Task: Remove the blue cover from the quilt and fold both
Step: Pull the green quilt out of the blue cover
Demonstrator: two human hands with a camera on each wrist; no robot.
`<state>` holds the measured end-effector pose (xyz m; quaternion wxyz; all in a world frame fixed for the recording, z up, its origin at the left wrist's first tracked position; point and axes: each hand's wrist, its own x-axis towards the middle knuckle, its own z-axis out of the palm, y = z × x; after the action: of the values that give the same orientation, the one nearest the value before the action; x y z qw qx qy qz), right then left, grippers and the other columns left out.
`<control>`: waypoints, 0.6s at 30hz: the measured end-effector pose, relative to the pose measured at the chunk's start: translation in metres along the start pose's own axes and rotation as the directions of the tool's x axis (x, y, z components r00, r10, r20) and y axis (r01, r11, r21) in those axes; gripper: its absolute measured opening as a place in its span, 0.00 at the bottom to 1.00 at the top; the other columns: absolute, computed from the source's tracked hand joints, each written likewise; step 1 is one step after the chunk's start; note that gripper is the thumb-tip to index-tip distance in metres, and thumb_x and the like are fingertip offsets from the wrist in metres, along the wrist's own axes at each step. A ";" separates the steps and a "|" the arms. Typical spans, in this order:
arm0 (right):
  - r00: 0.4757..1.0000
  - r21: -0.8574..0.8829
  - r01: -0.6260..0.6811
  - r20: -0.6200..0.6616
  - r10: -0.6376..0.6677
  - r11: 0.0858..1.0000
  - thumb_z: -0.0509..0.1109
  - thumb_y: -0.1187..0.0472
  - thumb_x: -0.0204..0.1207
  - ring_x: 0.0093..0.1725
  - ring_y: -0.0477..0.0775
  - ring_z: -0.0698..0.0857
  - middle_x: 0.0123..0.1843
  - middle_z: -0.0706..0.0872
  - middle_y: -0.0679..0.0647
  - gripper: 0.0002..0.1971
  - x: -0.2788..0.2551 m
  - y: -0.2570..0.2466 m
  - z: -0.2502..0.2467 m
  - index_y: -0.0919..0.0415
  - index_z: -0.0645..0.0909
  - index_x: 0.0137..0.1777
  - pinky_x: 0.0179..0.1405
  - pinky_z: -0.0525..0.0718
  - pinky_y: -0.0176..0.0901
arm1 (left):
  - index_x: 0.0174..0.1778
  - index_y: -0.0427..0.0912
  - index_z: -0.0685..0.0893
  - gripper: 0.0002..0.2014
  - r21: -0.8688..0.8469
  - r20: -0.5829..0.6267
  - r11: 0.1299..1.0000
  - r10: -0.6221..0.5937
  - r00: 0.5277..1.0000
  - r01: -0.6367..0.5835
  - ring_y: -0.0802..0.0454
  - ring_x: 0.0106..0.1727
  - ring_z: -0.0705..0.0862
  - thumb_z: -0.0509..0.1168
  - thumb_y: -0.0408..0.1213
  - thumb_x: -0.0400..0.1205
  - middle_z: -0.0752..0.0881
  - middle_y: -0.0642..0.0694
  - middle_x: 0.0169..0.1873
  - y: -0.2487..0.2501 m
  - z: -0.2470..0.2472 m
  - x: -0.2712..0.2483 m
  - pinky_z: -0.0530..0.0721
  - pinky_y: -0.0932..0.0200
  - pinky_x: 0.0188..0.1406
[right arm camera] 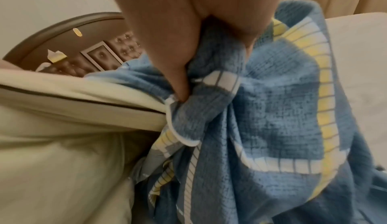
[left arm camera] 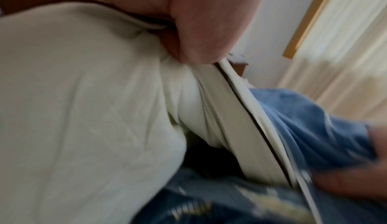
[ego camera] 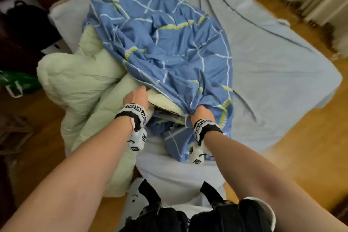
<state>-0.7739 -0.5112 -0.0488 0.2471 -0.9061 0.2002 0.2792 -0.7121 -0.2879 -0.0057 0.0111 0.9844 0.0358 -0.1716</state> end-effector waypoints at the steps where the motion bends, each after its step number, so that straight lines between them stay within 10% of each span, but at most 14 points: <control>1: 1.000 -0.023 -0.003 -0.022 0.002 1.000 0.68 0.57 0.80 0.64 0.68 0.83 0.63 0.84 0.65 0.17 -0.001 -0.005 -0.003 0.64 0.77 0.65 0.59 0.83 0.56 | 0.58 0.42 0.83 0.14 0.018 -0.015 0.999 -0.034 0.999 0.035 0.36 0.56 0.86 0.56 0.28 0.82 0.86 0.36 0.56 -0.018 -0.018 0.002 0.82 0.47 0.49; 10: 0.989 -0.076 0.009 -0.145 -0.020 0.997 0.67 0.55 0.71 0.57 0.67 0.86 0.57 0.87 0.64 0.17 0.008 -0.048 -0.007 0.60 0.82 0.58 0.55 0.86 0.56 | 0.58 0.42 0.86 0.16 0.065 0.139 0.930 -0.367 0.920 0.362 0.40 0.58 0.86 0.56 0.29 0.82 0.87 0.39 0.58 -0.139 0.005 -0.035 0.81 0.51 0.51; 14: 0.996 0.028 -0.004 -0.084 0.007 1.000 0.64 0.60 0.76 0.72 0.71 0.75 0.74 0.74 0.69 0.28 0.028 -0.036 0.013 0.66 0.70 0.77 0.70 0.76 0.59 | 0.66 0.44 0.79 0.18 0.071 0.174 0.936 -0.352 0.920 0.345 0.38 0.65 0.80 0.57 0.32 0.81 0.82 0.39 0.64 -0.129 0.053 -0.034 0.79 0.46 0.60; 18: 0.989 0.294 -0.138 -0.005 0.146 0.946 0.56 0.71 0.84 0.61 0.63 0.79 0.67 0.79 0.70 0.16 0.042 -0.013 0.038 0.77 0.72 0.68 0.45 0.70 0.42 | 0.75 0.47 0.67 0.36 0.057 0.135 0.994 -0.105 0.985 0.098 0.40 0.69 0.74 0.74 0.40 0.71 0.74 0.39 0.68 -0.069 0.087 -0.014 0.75 0.44 0.63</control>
<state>-0.7509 -0.4887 -0.0974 0.3552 -0.8463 0.3073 0.2516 -0.7597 -0.2233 -0.0834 -0.0200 0.9671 0.0808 -0.2405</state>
